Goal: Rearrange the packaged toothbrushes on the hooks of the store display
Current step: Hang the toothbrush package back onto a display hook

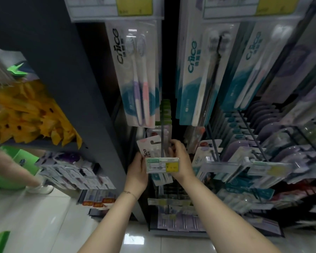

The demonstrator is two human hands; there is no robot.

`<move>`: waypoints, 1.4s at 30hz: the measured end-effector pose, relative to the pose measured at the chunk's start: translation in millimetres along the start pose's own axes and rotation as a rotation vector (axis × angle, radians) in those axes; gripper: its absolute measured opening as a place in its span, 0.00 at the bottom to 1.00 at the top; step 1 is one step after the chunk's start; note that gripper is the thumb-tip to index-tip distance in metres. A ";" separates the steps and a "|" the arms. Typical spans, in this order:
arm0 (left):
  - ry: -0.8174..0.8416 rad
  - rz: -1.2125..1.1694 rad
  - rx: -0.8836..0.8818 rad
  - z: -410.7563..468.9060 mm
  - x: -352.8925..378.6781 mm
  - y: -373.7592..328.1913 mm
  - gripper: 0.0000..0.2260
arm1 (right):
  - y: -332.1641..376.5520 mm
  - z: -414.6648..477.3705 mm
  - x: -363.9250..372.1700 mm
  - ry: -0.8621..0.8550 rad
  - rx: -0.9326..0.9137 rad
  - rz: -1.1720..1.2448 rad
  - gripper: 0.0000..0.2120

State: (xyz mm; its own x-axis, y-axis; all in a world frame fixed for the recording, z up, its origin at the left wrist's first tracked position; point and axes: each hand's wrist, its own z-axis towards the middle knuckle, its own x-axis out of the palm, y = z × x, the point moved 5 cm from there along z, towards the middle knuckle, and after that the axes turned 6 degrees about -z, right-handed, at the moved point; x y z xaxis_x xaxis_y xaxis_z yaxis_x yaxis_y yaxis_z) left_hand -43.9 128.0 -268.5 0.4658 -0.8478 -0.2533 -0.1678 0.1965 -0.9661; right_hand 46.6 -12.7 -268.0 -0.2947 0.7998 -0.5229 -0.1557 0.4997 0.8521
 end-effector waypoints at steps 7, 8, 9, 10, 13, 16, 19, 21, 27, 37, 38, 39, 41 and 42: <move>0.014 0.036 0.024 -18.0 -6.1 2.1 0.04 | 13.2 0.8 1.8 -0.013 -0.065 0.096 0.16; 0.016 0.036 0.020 -19.2 -6.2 2.8 0.04 | 14.4 -0.6 1.7 -0.004 -0.045 0.128 0.15; 0.017 0.038 0.015 -20.1 -6.3 3.5 0.04 | 16.0 -3.0 3.0 0.020 -0.024 0.187 0.14; 0.017 0.043 0.011 -20.9 -6.5 4.2 0.05 | 17.6 -5.6 4.9 0.045 -0.020 0.231 0.11; 0.018 0.065 0.000 -23.2 -6.4 5.5 0.07 | 15.2 -8.3 7.9 0.073 -0.042 0.287 0.09; 0.027 0.084 -0.017 -26.0 -6.7 5.2 0.05 | 14.0 -10.1 6.4 0.066 -0.044 0.228 0.15; 0.039 0.091 -0.022 -29.0 -6.9 4.8 0.05 | 11.8 -11.2 1.3 0.012 -0.062 0.164 0.14; 0.045 0.108 -0.021 -30.7 -6.9 4.9 0.05 | 11.3 -12.2 -3.1 -0.029 -0.054 0.129 0.16; 0.048 0.159 -0.009 -34.0 -8.3 2.2 0.06 | 17.8 -13.5 -10.3 -0.054 -0.031 0.121 0.16; 0.098 0.158 -0.003 -35.8 -10.0 5.5 0.08 | 25.1 -13.1 -16.7 0.006 -0.009 0.040 0.13; 0.100 0.155 -0.002 -36.1 -10.1 5.8 0.08 | 24.7 -13.3 -17.4 0.008 -0.005 0.029 0.13; 0.101 0.150 -0.003 -36.4 -10.3 6.0 0.08 | 23.7 -13.4 -17.8 0.012 -0.005 0.022 0.13; 0.101 0.146 -0.006 -37.5 -11.5 7.9 0.08 | 23.2 -14.4 -17.9 0.023 -0.008 0.010 0.14; 0.101 0.145 -0.007 -37.8 -11.9 8.9 0.09 | 22.9 -14.7 -17.8 0.030 -0.008 0.002 0.15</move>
State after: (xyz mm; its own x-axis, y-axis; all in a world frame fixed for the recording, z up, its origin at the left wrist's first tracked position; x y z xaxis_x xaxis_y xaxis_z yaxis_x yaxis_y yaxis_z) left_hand -83.8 121.3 -272.1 0.3463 -0.8562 -0.3835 -0.2330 0.3175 -0.9192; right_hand 34.4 -20.3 -238.8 -0.3230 0.7906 -0.5202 -0.1628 0.4951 0.8534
